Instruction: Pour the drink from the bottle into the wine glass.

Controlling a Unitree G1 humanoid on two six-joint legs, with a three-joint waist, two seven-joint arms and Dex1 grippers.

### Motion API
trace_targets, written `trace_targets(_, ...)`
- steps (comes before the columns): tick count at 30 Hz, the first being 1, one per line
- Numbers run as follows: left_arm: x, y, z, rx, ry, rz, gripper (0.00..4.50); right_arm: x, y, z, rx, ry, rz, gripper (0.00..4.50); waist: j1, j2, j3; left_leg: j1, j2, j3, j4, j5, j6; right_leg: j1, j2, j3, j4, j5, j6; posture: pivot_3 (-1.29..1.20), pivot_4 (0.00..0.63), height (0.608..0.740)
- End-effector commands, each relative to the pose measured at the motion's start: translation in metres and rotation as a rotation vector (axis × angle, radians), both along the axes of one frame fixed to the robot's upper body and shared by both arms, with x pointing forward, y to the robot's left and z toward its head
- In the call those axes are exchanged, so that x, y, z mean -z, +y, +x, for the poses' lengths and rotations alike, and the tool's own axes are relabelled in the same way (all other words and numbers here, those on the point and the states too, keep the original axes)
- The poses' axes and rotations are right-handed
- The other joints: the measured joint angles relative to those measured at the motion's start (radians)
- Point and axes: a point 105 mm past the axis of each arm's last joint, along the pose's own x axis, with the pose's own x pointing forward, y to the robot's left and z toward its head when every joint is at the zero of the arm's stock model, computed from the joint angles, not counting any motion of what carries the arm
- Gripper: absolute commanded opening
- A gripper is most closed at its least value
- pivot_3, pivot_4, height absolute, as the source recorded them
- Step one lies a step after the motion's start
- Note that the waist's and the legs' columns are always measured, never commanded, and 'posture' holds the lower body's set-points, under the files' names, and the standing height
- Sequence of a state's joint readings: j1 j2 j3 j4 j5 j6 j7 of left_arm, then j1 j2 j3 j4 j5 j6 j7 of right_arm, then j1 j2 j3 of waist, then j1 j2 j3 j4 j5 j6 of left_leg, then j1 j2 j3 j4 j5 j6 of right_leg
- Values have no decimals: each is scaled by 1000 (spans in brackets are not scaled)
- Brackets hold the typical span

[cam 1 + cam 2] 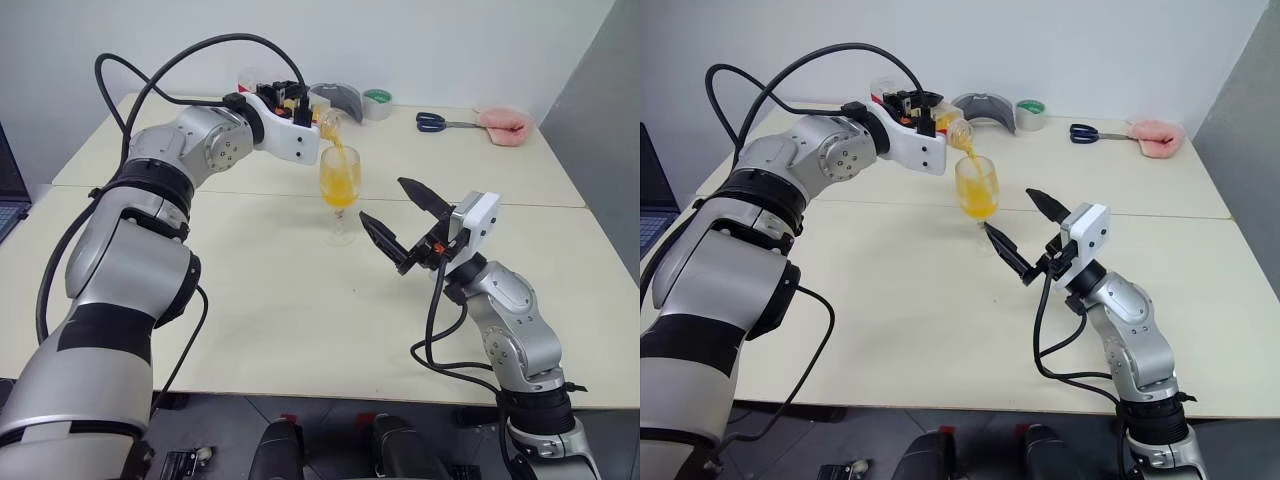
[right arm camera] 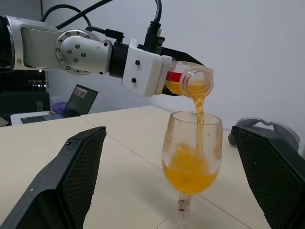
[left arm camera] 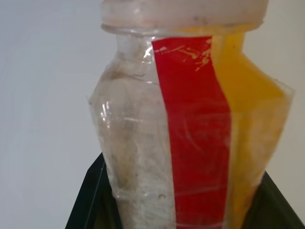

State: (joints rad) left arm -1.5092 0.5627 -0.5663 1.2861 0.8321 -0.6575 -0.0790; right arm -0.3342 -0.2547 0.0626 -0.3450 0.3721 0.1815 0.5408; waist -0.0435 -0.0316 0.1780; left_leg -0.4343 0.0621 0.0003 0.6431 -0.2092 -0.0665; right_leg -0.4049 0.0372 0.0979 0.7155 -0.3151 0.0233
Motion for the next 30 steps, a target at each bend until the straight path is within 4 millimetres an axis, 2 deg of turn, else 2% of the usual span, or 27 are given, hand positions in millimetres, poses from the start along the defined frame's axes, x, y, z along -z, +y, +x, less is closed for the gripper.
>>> trace_targets(1, -28, -4, -5, 19, -77, -6, 1768, -10, -2, -3, 6, -52, 10, 4500, 0, 0, 0, 0, 0, 0, 0, 0, 0, 0, 0, 0, 0, 0, 0, 0, 150, 740)
trace_targets(5, -28, -6, -5, 25, -75, -24, 1768, -10, -2, -3, 5, -53, 5, 4500, 0, 0, 0, 0, 0, 0, 0, 0, 0, 0, 0, 0, 0, 0, 0, 0, 150, 740)
trace_targets(19, -27, -11, -7, 88, 63, -343, 1768, -10, 0, -6, -16, -57, -30, 4500, 2, 0, 0, 0, 0, 0, 1, 0, -1, 0, 0, 0, 1, 0, 0, 0, 150, 740)
trace_targets(21, -29, -10, -7, 99, 88, -416, 1768, -11, 0, -6, -23, -60, -36, 4500, 2, 0, 0, 0, 0, 0, 1, 0, -1, 0, 0, 0, 1, 0, 0, 0, 150, 740)
trace_targets(26, -40, -2, -7, 143, 177, -735, 1768, -14, 1, -7, -54, -66, -55, 4500, 3, 0, 0, 0, 0, 0, 2, 0, -1, 0, 0, 0, 2, 0, 0, 0, 150, 740)
trace_targets(30, -35, 18, -4, 136, 237, -982, 1768, -14, 1, -13, -109, -60, -95, 4500, 2, 0, 0, 0, 0, 0, 2, 1, -1, 0, 0, 0, 2, 0, 0, 0, 150, 740)
